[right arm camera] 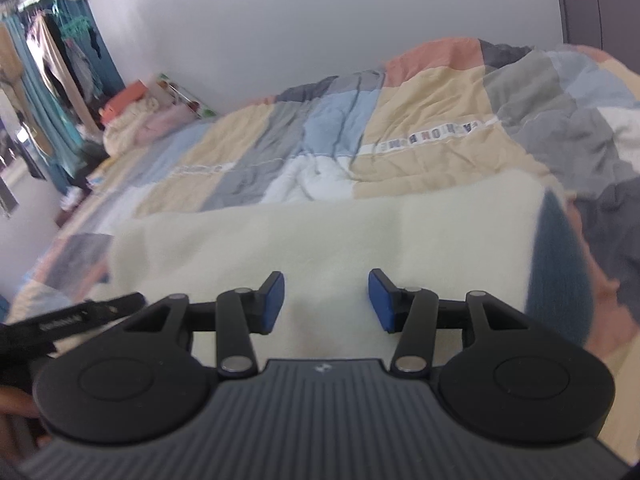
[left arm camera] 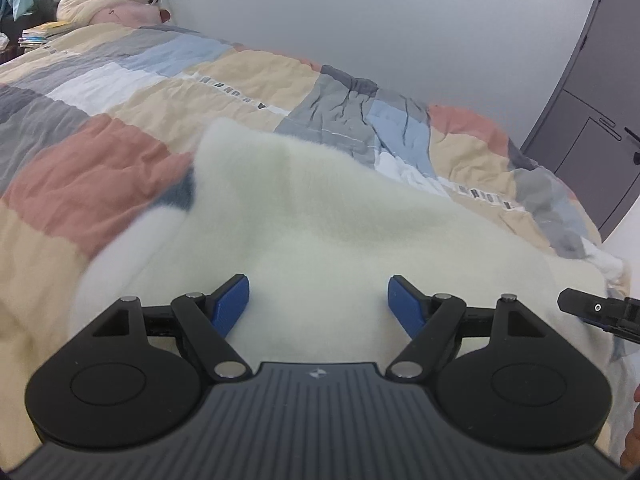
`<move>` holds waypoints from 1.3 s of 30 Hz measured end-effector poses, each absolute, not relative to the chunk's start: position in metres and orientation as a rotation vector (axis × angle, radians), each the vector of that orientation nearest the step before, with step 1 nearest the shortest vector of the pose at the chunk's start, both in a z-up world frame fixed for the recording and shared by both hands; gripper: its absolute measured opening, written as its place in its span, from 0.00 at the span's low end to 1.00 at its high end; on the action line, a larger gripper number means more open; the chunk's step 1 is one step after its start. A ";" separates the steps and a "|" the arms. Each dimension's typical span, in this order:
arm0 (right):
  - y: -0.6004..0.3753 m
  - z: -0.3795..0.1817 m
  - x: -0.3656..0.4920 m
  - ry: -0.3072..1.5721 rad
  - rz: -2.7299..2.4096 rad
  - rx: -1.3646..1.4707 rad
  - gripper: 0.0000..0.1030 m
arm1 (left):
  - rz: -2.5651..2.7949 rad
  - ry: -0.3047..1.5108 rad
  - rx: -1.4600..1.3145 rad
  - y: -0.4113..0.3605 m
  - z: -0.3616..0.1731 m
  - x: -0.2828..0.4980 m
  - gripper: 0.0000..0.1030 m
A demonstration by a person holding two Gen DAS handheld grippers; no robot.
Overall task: Fold large clothes
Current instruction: 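Grasp the rolled sweater ends with the right gripper while the left gripper grasps too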
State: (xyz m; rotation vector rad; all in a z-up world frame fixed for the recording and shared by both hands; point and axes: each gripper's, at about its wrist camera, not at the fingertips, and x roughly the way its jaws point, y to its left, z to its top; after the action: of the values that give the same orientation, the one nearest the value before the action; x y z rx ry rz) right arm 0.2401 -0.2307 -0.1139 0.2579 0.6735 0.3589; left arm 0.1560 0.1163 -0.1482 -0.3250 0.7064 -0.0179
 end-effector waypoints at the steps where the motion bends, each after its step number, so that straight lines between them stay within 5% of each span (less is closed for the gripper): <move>1: -0.232 -0.113 0.235 0.676 0.368 0.280 0.49 | -0.019 0.705 -0.325 0.115 -0.147 0.152 0.78; 4: -0.235 -0.114 0.224 0.706 0.415 0.379 0.50 | -0.013 0.705 -0.334 0.111 -0.143 0.140 0.78; 11: -0.226 -0.148 0.201 0.842 0.511 0.612 0.77 | -0.008 0.743 -0.377 0.104 -0.148 0.116 0.81; 17: -0.225 -0.163 0.207 0.910 0.503 0.730 0.85 | -0.006 0.790 -0.407 0.103 -0.157 0.110 0.85; 39: -0.282 -0.209 0.226 0.903 0.220 1.160 0.86 | -0.016 0.918 -0.695 0.127 -0.197 0.132 0.94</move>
State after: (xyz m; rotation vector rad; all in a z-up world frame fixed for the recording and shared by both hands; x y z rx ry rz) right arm 0.2259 -0.2817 -0.2090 1.1602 0.9029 0.2204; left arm 0.1317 0.1272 -0.1974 -0.6954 0.9184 -0.0156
